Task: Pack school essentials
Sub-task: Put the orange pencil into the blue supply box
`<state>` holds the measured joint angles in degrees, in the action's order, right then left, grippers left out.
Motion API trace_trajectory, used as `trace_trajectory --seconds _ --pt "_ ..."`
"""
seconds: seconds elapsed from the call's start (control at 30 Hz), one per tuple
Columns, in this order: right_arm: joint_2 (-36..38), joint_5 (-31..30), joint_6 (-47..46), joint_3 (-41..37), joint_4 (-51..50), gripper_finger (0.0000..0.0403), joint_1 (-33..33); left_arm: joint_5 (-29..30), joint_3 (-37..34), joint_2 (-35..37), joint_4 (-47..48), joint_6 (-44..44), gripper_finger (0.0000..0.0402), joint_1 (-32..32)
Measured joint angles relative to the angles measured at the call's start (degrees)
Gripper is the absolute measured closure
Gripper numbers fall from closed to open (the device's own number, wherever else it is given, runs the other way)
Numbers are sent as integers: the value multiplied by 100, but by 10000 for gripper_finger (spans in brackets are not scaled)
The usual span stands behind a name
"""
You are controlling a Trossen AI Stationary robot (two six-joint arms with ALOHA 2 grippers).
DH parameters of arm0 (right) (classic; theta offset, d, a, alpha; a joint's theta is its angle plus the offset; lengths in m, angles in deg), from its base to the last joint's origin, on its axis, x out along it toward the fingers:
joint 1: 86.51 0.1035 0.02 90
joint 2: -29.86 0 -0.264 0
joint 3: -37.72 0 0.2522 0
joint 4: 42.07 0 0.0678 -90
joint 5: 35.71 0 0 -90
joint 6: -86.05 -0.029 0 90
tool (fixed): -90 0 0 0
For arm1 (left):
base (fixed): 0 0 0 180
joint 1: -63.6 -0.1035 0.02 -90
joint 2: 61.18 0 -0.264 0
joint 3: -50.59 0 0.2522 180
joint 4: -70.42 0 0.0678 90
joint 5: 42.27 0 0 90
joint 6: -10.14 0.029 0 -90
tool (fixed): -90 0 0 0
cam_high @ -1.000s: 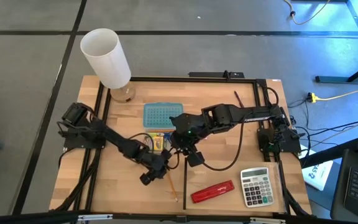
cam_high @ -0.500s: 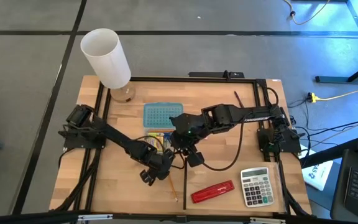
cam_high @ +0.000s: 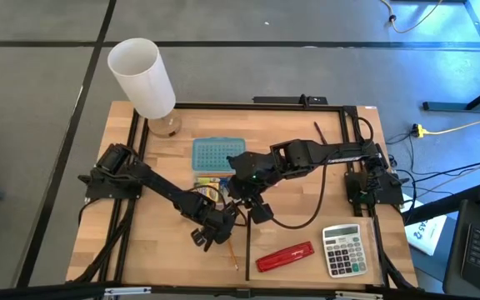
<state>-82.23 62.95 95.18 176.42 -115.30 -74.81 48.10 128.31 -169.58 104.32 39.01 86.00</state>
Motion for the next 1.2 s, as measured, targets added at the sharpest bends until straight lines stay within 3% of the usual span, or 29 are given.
trace_trajectory --seconds 0.7,1.2 --pt "0 1 -2 0 12 261 0 27 6 -131 -46 -154 187 83" --pt "0 1 -2 0 10 261 0 11 -4 -142 -48 -172 218 90"
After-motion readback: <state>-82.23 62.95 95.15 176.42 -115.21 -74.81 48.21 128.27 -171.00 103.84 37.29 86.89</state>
